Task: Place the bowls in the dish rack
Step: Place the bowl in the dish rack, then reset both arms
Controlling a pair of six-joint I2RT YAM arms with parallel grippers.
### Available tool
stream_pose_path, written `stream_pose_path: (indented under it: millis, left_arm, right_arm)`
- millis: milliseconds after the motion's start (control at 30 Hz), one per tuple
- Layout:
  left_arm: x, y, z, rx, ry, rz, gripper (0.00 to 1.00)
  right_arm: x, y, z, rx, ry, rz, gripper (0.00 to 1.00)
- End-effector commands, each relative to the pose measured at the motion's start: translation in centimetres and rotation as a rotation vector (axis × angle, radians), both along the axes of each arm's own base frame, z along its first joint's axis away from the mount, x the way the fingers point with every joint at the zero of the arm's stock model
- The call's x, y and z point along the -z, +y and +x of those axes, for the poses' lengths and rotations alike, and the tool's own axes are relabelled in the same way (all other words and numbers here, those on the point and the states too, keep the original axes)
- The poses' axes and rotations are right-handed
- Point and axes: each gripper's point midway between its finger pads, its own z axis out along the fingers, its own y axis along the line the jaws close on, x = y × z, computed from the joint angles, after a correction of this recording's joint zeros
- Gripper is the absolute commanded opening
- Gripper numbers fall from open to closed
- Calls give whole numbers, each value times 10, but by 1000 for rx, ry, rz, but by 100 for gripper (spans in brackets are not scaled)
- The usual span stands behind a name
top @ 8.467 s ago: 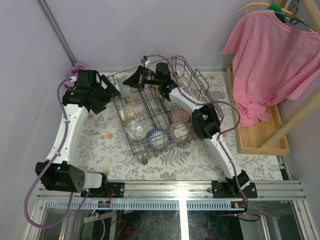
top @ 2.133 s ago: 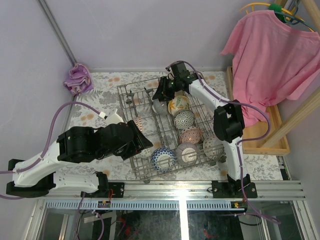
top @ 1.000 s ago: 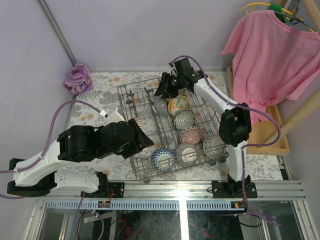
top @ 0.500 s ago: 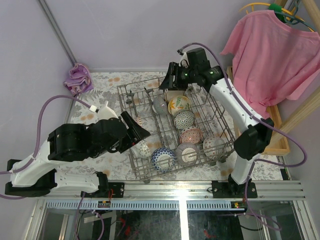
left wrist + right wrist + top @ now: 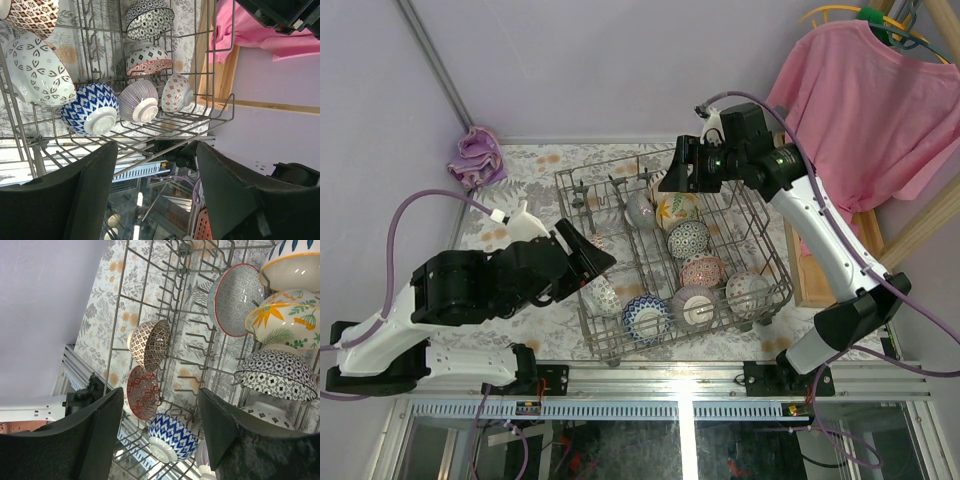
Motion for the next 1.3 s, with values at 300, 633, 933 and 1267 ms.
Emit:
stream_pose_path:
  millis: [300,633,933,1267]
  left_arm:
    - [3,1,13,-54,-47,8,66]
    - [31,-7,10,-39,9,62,67]
    - [61,-2,9,-107,65,25,70]
    - [85,-24,48,-100,17,165,100]
  right_arm:
    - [15,0,-10,-41,45,-3,69]
    - [63,6,-15,-118,176,-88,71]
    - [74,4,-18,-144,120,-97,72]
    - [66,-23,-48,-103,101,-136,81]
